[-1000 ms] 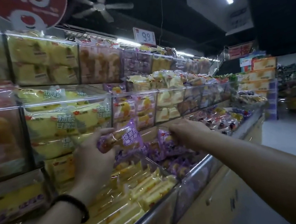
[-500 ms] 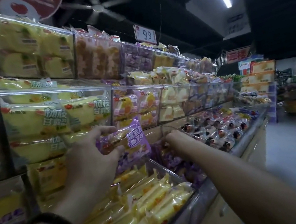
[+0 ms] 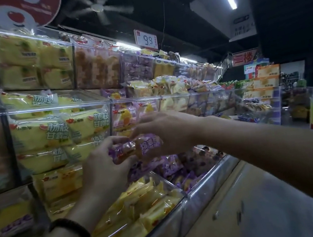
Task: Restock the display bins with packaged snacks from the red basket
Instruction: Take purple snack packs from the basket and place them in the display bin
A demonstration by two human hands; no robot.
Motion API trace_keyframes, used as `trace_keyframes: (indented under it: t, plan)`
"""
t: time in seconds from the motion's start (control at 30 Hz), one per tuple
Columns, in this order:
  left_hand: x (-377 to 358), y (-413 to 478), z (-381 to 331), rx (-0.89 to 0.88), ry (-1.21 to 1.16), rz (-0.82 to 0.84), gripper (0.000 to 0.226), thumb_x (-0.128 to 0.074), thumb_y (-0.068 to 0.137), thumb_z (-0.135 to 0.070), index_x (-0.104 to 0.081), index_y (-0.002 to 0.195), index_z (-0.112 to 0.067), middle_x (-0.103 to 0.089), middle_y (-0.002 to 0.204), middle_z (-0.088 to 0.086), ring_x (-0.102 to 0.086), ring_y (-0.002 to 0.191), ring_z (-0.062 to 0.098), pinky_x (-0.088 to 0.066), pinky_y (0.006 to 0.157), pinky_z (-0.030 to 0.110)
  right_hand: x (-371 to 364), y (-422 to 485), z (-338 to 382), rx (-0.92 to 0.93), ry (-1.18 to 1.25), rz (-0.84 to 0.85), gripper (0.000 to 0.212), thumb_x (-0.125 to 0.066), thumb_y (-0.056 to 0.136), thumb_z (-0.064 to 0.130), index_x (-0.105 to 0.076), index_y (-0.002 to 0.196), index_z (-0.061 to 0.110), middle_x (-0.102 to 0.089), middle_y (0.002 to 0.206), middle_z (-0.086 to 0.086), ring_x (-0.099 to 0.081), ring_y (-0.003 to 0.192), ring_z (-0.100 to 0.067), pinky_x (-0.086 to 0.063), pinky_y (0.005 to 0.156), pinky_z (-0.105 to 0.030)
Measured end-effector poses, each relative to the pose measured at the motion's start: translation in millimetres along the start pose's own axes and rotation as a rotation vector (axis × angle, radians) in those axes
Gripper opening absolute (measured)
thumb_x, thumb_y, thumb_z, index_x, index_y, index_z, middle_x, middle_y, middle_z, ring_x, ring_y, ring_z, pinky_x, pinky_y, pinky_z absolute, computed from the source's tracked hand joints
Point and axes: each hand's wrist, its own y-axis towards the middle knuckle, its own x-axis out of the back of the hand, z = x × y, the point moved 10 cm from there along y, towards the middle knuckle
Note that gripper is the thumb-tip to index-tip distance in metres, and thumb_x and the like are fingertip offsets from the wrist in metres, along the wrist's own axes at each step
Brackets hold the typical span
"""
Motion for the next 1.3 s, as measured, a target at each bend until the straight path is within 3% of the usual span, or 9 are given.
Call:
trace_keyframes:
  t: [0.07, 0.2, 0.3, 0.53, 0.6, 0.7, 0.97, 1.17, 1.3]
  plan:
    - [-1, -2, -1, -0.005, -0.037, 0.014, 0.043, -0.090, 0.080, -0.020, -0.067, 0.112, -0.038, -0.075, 0.092, -0.012, -0.076, 0.079, 0.008, -0.066, 0.061, 0.035, -3, 1, 7, 0.008, -0.014, 0.015, 0.049, -0.069, 0.092, 0.054, -0.059, 0.135, 0.032, -0.062, 0.132, 0.008, -0.059, 0.117, -0.013, -0.054, 0.097, -0.037]
    - [-4, -9, -16, -0.114, 0.013, 0.051, 0.053, -0.090, 0.080, -0.026, -0.062, 0.124, -0.035, -0.071, 0.099, -0.018, -0.069, 0.079, -0.009, -0.055, 0.059, 0.011, 3, 1, -3, -0.050, 0.041, -0.087, 0.032, -0.068, 0.096, 0.037, -0.064, 0.127, 0.032, -0.068, 0.125, 0.009, -0.063, 0.112, -0.013, -0.057, 0.094, -0.042]
    - [-7, -6, -10, -0.119, 0.105, 0.049, 0.067, -0.089, 0.081, -0.039, -0.053, 0.137, -0.031, -0.063, 0.116, -0.015, -0.063, 0.097, -0.001, -0.054, 0.075, 0.020, -1, -6, -40, -0.245, 0.077, -0.098, 0.036, -0.070, 0.095, 0.029, -0.062, 0.129, 0.036, -0.066, 0.128, 0.008, -0.062, 0.115, -0.016, -0.057, 0.091, -0.043]
    - [-32, -8, 11, -0.144, 0.360, 0.227, 0.013, -0.079, 0.092, -0.031, -0.071, 0.100, -0.037, -0.066, 0.098, -0.019, -0.062, 0.087, -0.004, -0.052, 0.073, 0.016, -67, -19, -93, -0.587, 0.044, 0.034, 0.028, -0.077, 0.091, 0.024, -0.066, 0.115, 0.034, -0.063, 0.119, 0.003, -0.063, 0.104, -0.021, -0.057, 0.072, -0.037]
    - [-34, -8, 14, -0.151, 0.375, 0.231, 0.008, -0.078, 0.092, -0.034, -0.071, 0.094, -0.039, -0.066, 0.095, -0.019, -0.062, 0.086, -0.003, -0.055, 0.075, 0.020, -93, -14, -88, -0.606, 0.040, 0.070, 0.028, -0.078, 0.089, 0.033, -0.067, 0.113, 0.039, -0.062, 0.125, -0.003, -0.061, 0.116, -0.025, -0.058, 0.086, -0.043]
    - [-34, -4, 23, -0.126, 0.374, 0.231, 0.011, -0.078, 0.090, -0.034, -0.070, 0.087, -0.040, -0.067, 0.094, -0.019, -0.062, 0.088, -0.001, -0.058, 0.079, 0.028, -124, 3, -74, -0.584, -0.009, 0.087, 0.029, -0.073, 0.092, 0.041, -0.069, 0.120, 0.041, -0.061, 0.135, -0.003, -0.039, 0.141, -0.028, -0.031, 0.116, -0.050]
    - [-44, -4, 35, -0.091, 0.462, 0.289, 0.009, -0.077, 0.087, -0.035, -0.071, 0.092, -0.039, -0.066, 0.098, -0.017, -0.063, 0.093, 0.006, -0.058, 0.085, 0.034, -191, 26, -60, -0.581, 0.254, 0.183, 0.026, -0.058, 0.100, 0.026, -0.070, 0.119, 0.037, -0.065, 0.112, -0.004, -0.056, 0.118, -0.029, -0.047, 0.077, -0.042]
    - [-44, -3, 30, -0.081, 0.476, 0.322, 0.011, -0.078, 0.087, -0.039, -0.069, 0.094, -0.040, -0.064, 0.100, -0.016, -0.062, 0.095, 0.007, -0.059, 0.086, 0.037, -150, 13, -65, -0.559, 0.395, 0.118, 0.053, -0.079, 0.090, 0.015, -0.062, 0.139, 0.021, -0.067, 0.135, 0.001, -0.063, 0.122, -0.019, -0.049, 0.108, -0.036]
    - [-43, -8, 12, -0.094, 0.454, 0.339, 0.013, -0.076, 0.090, -0.039, -0.069, 0.101, -0.039, -0.064, 0.101, -0.018, -0.061, 0.092, 0.001, -0.058, 0.083, 0.031, -92, -19, -73, -0.570, 0.375, 0.088, 0.040, -0.074, 0.093, 0.010, -0.067, 0.131, 0.021, -0.069, 0.128, -0.001, -0.065, 0.113, -0.018, -0.053, 0.105, -0.040]
